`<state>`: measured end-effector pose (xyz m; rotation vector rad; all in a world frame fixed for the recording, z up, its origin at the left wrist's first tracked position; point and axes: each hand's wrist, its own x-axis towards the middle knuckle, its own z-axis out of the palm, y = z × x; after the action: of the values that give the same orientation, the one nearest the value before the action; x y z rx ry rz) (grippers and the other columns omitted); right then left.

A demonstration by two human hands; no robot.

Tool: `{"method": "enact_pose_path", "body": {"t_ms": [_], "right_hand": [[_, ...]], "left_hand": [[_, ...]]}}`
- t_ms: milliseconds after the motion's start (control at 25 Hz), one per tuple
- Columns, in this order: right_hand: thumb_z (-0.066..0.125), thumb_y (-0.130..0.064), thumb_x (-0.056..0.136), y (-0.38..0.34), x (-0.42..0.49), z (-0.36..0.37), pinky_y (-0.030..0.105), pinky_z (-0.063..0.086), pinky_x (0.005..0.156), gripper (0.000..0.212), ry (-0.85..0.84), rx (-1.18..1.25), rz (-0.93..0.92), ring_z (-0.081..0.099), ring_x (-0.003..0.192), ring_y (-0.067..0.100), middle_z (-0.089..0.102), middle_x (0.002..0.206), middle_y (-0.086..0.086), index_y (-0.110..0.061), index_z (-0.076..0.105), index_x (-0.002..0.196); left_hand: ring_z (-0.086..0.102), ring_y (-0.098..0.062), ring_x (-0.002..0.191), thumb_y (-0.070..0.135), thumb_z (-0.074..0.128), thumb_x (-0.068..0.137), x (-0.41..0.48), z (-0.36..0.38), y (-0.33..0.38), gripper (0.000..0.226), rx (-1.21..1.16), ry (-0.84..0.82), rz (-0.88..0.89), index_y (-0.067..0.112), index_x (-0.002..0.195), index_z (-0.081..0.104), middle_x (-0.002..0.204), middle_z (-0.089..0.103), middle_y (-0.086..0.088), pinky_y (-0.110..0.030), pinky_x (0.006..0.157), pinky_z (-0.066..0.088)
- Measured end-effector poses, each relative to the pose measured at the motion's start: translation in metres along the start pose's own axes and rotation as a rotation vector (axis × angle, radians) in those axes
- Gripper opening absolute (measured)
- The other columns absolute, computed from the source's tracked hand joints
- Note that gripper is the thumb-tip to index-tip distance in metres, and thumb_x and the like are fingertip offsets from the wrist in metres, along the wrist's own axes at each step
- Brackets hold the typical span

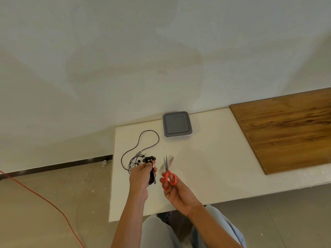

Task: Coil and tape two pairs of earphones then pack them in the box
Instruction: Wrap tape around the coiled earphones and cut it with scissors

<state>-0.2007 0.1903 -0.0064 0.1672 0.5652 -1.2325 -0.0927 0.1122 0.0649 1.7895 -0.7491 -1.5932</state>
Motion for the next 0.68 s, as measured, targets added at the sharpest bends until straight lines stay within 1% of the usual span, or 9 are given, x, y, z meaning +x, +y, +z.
{"method": "enact_pose_path", "body": {"t_ms": [240,360,480,560,600,640,680], "right_hand": [[0.091,-0.016,0.055,-0.004,-0.006,0.002,0.020,0.055,0.064,0.066,0.046,-0.081,-0.020,0.061,0.067,0.014,0.063,0.091,0.017,0.004,0.062,0.111],[0.082,-0.014,0.064,-0.009,-0.007,0.003,0.021,0.055,0.066,0.056,0.082,-0.132,-0.015,0.059,0.068,0.013,0.065,0.092,0.018,0.005,0.061,0.113],[0.069,-0.011,0.075,-0.014,-0.004,0.003,0.022,0.055,0.072,0.042,0.130,-0.142,-0.055,0.059,0.077,0.015,0.064,0.097,0.019,0.004,0.060,0.113],[0.066,-0.014,0.079,-0.021,-0.002,0.003,0.024,0.053,0.075,0.034,0.128,-0.160,-0.108,0.059,0.081,0.017,0.062,0.099,0.018,0.001,0.060,0.108],[0.066,-0.018,0.081,-0.025,-0.001,0.003,0.026,0.051,0.075,0.030,0.145,-0.276,-0.140,0.058,0.081,0.016,0.062,0.100,0.016,-0.002,0.060,0.105],[0.067,-0.022,0.082,-0.028,0.000,0.004,0.025,0.049,0.075,0.028,0.231,-0.529,-0.173,0.058,0.083,0.015,0.062,0.101,0.012,-0.006,0.060,0.103],[0.069,-0.025,0.083,-0.029,0.002,0.000,0.024,0.048,0.074,0.028,0.368,-0.877,-0.214,0.059,0.084,0.014,0.061,0.103,0.008,-0.009,0.058,0.103]], "left_hand": [[0.060,-0.018,0.072,0.004,0.051,0.094,0.001,0.001,-0.001,0.018,-0.012,-0.003,-0.004,0.002,0.094,0.069,0.079,0.065,-0.012,-0.028,0.068,0.048],[0.060,-0.018,0.073,0.003,0.052,0.094,-0.001,0.003,0.002,0.017,-0.026,-0.001,-0.010,0.002,0.093,0.069,0.080,0.066,-0.012,-0.028,0.069,0.049],[0.059,-0.019,0.075,0.003,0.051,0.094,-0.005,0.005,0.005,0.020,-0.047,-0.002,0.009,0.003,0.090,0.070,0.079,0.066,-0.010,-0.032,0.076,0.048],[0.057,-0.018,0.074,0.002,0.049,0.094,-0.008,0.005,0.008,0.023,-0.093,-0.014,0.024,0.006,0.085,0.070,0.079,0.065,-0.009,-0.034,0.080,0.047],[0.057,-0.017,0.073,0.001,0.049,0.094,-0.010,0.005,0.011,0.024,-0.121,-0.024,0.027,0.007,0.085,0.070,0.079,0.066,-0.008,-0.034,0.081,0.046],[0.057,-0.016,0.073,0.001,0.049,0.094,-0.011,0.004,0.013,0.024,-0.149,-0.034,0.028,0.007,0.084,0.070,0.079,0.066,-0.008,-0.034,0.083,0.046],[0.057,-0.016,0.073,0.001,0.049,0.094,-0.013,0.003,0.016,0.024,-0.175,-0.045,0.028,0.007,0.084,0.070,0.079,0.067,-0.007,-0.034,0.084,0.046]]}}
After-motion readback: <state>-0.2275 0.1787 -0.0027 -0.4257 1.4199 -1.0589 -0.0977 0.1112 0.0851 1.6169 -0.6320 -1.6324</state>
